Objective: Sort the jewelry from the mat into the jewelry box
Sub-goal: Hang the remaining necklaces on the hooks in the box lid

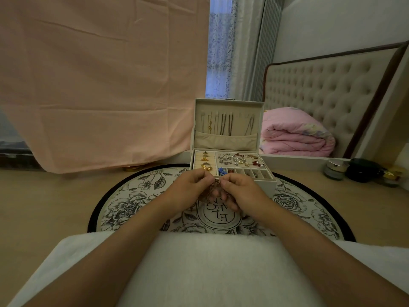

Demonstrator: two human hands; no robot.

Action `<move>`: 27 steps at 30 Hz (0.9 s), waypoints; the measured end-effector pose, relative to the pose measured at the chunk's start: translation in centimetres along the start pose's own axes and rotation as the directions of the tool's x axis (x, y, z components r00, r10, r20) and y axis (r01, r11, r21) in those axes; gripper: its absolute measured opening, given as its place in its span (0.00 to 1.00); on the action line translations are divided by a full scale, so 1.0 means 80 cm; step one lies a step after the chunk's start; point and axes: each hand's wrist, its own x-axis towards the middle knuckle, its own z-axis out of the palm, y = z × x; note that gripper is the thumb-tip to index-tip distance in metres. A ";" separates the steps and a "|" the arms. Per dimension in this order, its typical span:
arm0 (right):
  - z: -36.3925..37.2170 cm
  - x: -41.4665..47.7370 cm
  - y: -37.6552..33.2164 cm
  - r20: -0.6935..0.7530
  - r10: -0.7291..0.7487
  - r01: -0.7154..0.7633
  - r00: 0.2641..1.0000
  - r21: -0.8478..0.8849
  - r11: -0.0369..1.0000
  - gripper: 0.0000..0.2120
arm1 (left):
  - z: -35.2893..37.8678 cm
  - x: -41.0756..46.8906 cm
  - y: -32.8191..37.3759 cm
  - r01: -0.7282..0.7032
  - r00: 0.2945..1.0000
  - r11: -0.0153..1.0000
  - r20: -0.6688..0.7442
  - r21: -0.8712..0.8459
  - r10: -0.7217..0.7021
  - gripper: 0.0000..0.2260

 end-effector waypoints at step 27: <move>-0.016 -0.010 -0.017 -0.052 0.062 -0.057 0.997 0.093 0.994 0.06 | -0.011 -0.004 0.016 0.043 0.996 0.982 0.069 0.186 -0.057 0.08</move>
